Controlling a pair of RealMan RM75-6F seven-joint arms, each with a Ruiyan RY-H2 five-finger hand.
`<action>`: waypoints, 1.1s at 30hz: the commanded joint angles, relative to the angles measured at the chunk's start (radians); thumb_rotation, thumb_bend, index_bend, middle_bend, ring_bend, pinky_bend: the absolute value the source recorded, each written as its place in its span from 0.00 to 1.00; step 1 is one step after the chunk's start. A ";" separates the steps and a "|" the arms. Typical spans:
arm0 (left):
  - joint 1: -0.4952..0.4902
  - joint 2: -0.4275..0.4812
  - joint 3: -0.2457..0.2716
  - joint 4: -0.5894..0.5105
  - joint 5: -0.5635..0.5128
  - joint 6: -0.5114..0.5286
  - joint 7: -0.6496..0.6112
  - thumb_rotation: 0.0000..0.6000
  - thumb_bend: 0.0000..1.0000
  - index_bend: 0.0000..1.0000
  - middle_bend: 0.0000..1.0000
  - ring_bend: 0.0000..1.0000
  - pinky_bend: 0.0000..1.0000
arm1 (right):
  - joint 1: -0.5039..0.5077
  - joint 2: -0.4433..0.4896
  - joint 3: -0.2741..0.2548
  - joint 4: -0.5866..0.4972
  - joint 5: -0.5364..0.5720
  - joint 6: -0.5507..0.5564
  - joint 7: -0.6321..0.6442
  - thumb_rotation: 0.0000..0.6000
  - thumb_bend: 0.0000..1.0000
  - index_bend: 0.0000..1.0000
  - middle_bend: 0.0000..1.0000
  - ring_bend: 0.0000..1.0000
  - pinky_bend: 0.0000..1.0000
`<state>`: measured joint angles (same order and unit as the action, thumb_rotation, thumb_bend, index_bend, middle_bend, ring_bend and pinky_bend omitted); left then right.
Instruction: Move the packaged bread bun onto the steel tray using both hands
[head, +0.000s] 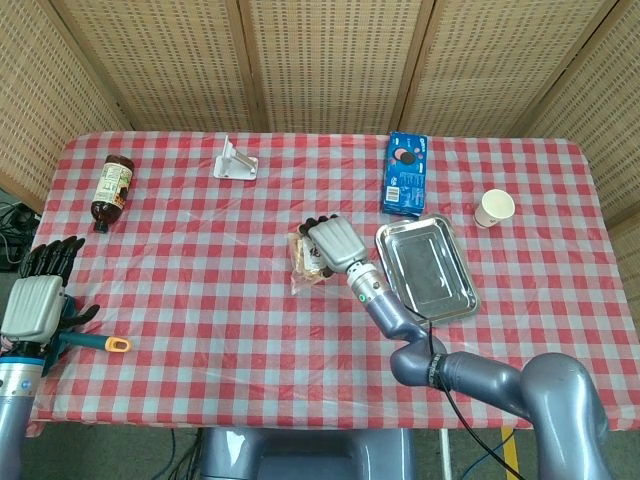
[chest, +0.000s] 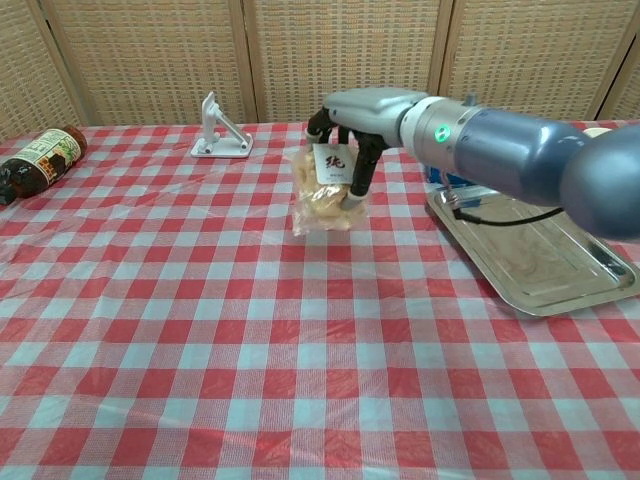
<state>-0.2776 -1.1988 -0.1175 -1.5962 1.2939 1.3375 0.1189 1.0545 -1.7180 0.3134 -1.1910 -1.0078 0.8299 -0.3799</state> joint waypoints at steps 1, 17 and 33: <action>0.002 -0.003 0.002 -0.005 0.007 0.006 0.011 1.00 0.19 0.00 0.00 0.00 0.00 | -0.063 0.111 -0.019 -0.128 0.045 0.079 -0.097 1.00 0.12 0.51 0.38 0.38 0.45; 0.008 -0.012 0.022 -0.038 0.051 0.022 0.072 1.00 0.19 0.00 0.00 0.00 0.00 | -0.244 0.251 -0.144 -0.187 0.039 0.161 -0.071 1.00 0.12 0.51 0.38 0.38 0.44; 0.016 -0.008 0.021 -0.052 0.064 0.033 0.075 1.00 0.19 0.00 0.00 0.00 0.00 | -0.258 0.160 -0.155 -0.035 0.073 0.095 -0.071 1.00 0.12 0.41 0.25 0.27 0.27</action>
<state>-0.2621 -1.2068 -0.0964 -1.6486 1.3584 1.3702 0.1944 0.7965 -1.5522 0.1578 -1.2314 -0.9410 0.9305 -0.4452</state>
